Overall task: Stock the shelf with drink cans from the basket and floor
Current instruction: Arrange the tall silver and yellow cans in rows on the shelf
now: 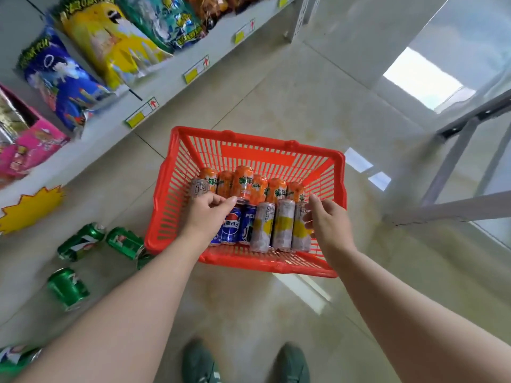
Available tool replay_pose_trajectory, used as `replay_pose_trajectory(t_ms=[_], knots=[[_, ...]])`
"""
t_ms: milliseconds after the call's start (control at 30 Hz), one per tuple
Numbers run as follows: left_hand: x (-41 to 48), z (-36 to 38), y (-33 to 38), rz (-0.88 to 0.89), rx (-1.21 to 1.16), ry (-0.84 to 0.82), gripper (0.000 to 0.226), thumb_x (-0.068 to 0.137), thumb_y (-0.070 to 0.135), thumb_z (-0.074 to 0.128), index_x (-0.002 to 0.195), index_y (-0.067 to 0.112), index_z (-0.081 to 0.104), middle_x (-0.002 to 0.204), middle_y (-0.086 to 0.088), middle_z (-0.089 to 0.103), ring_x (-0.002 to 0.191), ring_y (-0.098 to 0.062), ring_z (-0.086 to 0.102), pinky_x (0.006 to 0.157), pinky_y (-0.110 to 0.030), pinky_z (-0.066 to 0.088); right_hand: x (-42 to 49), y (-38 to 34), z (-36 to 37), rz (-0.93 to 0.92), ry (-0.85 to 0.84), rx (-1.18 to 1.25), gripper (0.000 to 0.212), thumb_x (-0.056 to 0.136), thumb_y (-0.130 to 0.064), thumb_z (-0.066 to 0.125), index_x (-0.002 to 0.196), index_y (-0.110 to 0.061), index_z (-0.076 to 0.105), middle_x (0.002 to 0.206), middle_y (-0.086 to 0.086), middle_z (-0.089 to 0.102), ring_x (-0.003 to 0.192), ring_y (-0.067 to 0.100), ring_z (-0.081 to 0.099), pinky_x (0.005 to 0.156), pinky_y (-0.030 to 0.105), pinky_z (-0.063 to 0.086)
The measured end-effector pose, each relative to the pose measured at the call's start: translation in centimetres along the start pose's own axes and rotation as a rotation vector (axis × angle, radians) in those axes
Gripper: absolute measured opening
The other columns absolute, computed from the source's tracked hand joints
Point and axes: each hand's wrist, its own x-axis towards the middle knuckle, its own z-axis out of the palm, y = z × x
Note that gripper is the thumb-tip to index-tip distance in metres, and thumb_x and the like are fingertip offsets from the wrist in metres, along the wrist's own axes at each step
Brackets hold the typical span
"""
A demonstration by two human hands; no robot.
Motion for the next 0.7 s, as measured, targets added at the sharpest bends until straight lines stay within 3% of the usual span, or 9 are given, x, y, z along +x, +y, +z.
replay_pose_trajectory(t_ms=[167,267,367,433,567,633,700], knots=[[4.6,3.3,-5.2,-0.072,0.137,-0.064,0.029,0.082,0.044,0.068,0.086,0.015,0.065,0.084,-0.001,0.068,0.085,-0.024,0.064,0.083,-0.042,0.056,2.9,4.8,3.7,0.017,-0.085,-0.040,0.045,0.100,-0.039,0.044,0.089,0.000,0.064,0.071,0.006,0.059,0.064,0.018,0.051,0.061,0.032,0.038],[7.1,6.7,-7.6,-0.091,0.175,-0.122,0.035,0.079,0.046,0.070,0.093,0.014,0.066,0.095,0.000,0.069,0.091,-0.023,0.064,0.086,-0.039,0.054,5.2,8.1,5.9,0.030,-0.110,-0.104,0.043,0.101,-0.039,0.043,0.085,-0.004,0.061,0.071,0.002,0.059,0.067,0.020,0.053,0.058,0.030,0.036],[9.2,10.6,-9.0,-0.079,0.264,-0.189,0.038,0.080,0.049,0.068,0.101,0.018,0.059,0.100,0.002,0.057,0.094,-0.021,0.056,0.082,-0.028,0.043,7.3,11.1,7.3,0.040,-0.081,-0.186,0.033,0.101,-0.036,0.043,0.086,-0.011,0.058,0.073,0.001,0.057,0.075,0.022,0.053,0.053,0.030,0.030],[10.6,13.2,-9.6,-0.088,0.339,-0.215,0.047,0.080,0.055,0.066,0.104,0.017,0.053,0.104,-0.002,0.054,0.095,-0.023,0.054,0.080,-0.029,0.041,8.3,12.6,8.0,0.047,-0.048,-0.190,0.033,0.100,-0.034,0.043,0.094,-0.009,0.064,0.084,0.004,0.064,0.082,0.023,0.057,0.058,0.030,0.033],[12.8,16.5,-10.5,-0.143,0.523,-0.152,0.091,0.066,0.066,0.071,0.129,0.005,0.046,0.128,-0.014,0.052,0.115,-0.032,0.054,0.092,-0.042,0.050,9.4,14.2,8.7,0.045,0.004,-0.163,0.029,0.099,-0.030,0.046,0.107,-0.010,0.065,0.098,0.006,0.070,0.091,0.024,0.064,0.077,0.037,0.051],[13.3,17.1,-10.4,-0.159,0.617,-0.131,0.091,0.064,0.057,0.078,0.129,0.003,0.043,0.129,-0.015,0.051,0.117,-0.032,0.053,0.087,-0.040,0.049,9.9,14.6,8.9,0.022,-0.017,-0.202,0.027,0.100,-0.028,0.045,0.107,-0.012,0.066,0.096,0.006,0.071,0.088,0.024,0.066,0.079,0.043,0.055],[13.5,16.7,-10.0,-0.181,0.609,-0.155,0.076,0.064,0.049,0.082,0.118,0.004,0.050,0.118,-0.013,0.058,0.105,-0.030,0.059,0.074,-0.036,0.048,10.3,14.6,9.2,-0.001,-0.037,-0.307,0.026,0.099,-0.027,0.045,0.100,-0.012,0.067,0.088,0.007,0.072,0.080,0.025,0.066,0.071,0.040,0.055]])
